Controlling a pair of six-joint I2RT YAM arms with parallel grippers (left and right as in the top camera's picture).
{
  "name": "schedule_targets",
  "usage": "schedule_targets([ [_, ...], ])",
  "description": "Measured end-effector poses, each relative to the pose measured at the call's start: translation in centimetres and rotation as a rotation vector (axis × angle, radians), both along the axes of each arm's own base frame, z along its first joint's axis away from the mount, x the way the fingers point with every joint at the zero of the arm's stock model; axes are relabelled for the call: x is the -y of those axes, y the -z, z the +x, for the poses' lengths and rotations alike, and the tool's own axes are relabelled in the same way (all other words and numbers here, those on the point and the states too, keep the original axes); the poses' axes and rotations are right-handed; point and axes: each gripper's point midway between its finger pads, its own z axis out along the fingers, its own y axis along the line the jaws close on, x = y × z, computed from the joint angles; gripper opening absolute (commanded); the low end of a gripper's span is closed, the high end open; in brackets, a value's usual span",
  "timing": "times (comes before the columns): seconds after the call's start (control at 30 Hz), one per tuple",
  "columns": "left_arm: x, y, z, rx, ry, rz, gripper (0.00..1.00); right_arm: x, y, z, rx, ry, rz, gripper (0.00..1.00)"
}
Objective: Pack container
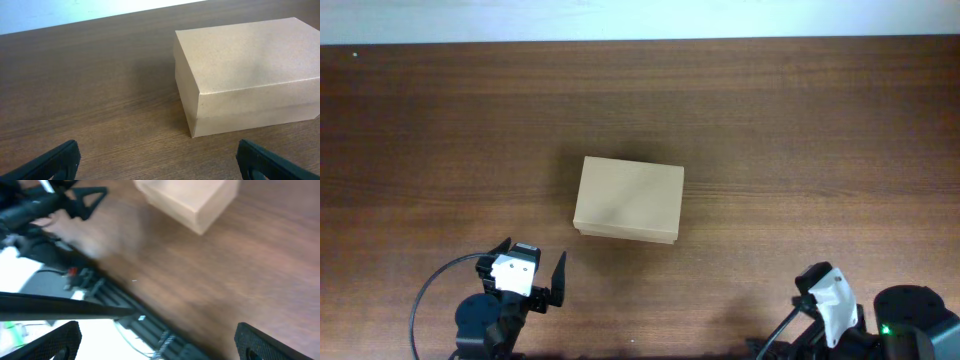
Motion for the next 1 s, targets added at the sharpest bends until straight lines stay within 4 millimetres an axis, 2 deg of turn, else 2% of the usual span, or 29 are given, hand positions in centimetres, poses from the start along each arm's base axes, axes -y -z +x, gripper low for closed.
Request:
schedule_targets([
  [0.1, 0.0, 0.0, 0.0, 0.000, 0.000, 0.000, 1.00, 0.5, -0.2, 1.0, 0.053, 0.024, -0.032, 0.99],
  [0.27, 0.0, 0.0, 0.0, 0.000, 0.000, 0.000, 1.00, 0.5, -2.7, 4.3, 0.333, 0.085, 0.025, 0.99],
  [0.37, 0.0, 0.0, 0.0, -0.001, 0.000, 0.000, 1.00, 1.2, -2.6, 5.4, 0.473, 0.137, 0.052, 0.99],
  [0.43, 0.0, 0.1, 0.0, -0.001, 0.000, 0.000, 1.00, 1.6, -1.5, 5.9, 0.531, 0.170, 0.056, 0.99],
  [0.7, 0.0, 0.1, 0.0, 0.000, 0.000, 0.000, 1.00, 2.5, 6.5, 8.7, 0.560, 0.264, -0.007, 0.99],
  [1.0, 0.0, 0.1, 0.0, 0.000, 0.000, 0.000, 1.00, 2.3, 11.7, 10.8, 0.537, 0.293, -0.049, 0.99],
])
